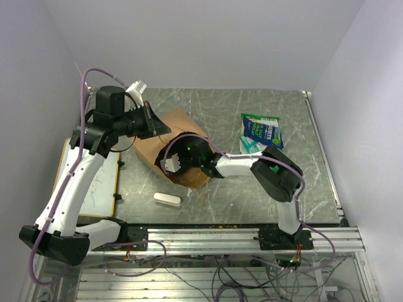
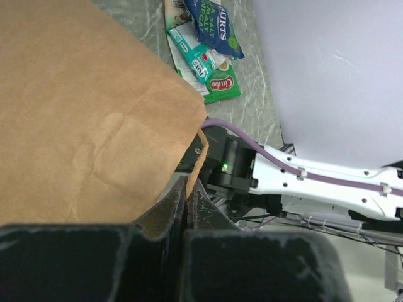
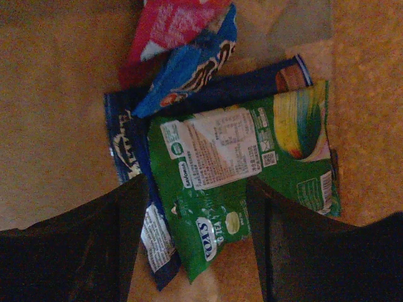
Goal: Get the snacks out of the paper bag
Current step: Take out the snack from the paper bag.
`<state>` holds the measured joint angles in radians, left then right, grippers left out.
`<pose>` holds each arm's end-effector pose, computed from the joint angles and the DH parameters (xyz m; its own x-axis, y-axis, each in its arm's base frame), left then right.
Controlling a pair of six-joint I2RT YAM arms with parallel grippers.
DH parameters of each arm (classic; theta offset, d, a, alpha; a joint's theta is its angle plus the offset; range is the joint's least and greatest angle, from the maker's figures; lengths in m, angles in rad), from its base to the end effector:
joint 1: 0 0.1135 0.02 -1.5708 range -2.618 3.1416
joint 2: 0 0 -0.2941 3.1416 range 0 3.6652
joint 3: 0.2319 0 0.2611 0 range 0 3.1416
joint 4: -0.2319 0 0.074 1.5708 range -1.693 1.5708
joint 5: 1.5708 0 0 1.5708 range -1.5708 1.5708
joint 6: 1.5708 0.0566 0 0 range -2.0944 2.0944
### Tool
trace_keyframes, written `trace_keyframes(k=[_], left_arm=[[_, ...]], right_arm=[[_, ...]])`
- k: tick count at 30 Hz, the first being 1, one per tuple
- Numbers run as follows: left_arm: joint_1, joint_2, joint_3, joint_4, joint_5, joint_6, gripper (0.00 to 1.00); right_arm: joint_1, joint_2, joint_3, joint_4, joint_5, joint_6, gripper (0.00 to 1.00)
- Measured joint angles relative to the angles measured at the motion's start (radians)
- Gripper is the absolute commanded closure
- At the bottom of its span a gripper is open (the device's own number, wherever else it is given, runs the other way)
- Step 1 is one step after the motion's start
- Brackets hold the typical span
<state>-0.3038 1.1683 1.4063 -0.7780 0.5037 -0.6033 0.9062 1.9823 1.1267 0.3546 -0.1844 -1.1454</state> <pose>0.2243 -0.0989 0.4388 -0.7768 -0.2772 -0.5655 0.2627 0.6734 -0.6910 0.2776 0.3711 0.1683 0.6729 -0.5930 -0.4422 -0.6301 -0.1464 -0.7626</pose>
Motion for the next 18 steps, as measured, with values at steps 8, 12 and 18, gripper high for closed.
trace_keyframes(k=[8, 12, 18], left_arm=[[0.0, 0.037, 0.042, -0.051, 0.027, 0.104, 0.93], [0.0, 0.045, 0.048, -0.069, 0.041, 0.137, 0.93], [0.0, 0.058, 0.078, -0.089, 0.042, 0.166, 0.93]], right_arm=[[-0.054, 0.149, 0.128, 0.008, 0.005, -0.053, 0.28], [-0.066, 0.19, 0.182, 0.018, -0.008, -0.064, 0.31], [-0.084, 0.242, 0.224, 0.048, -0.01, -0.04, 0.57]])
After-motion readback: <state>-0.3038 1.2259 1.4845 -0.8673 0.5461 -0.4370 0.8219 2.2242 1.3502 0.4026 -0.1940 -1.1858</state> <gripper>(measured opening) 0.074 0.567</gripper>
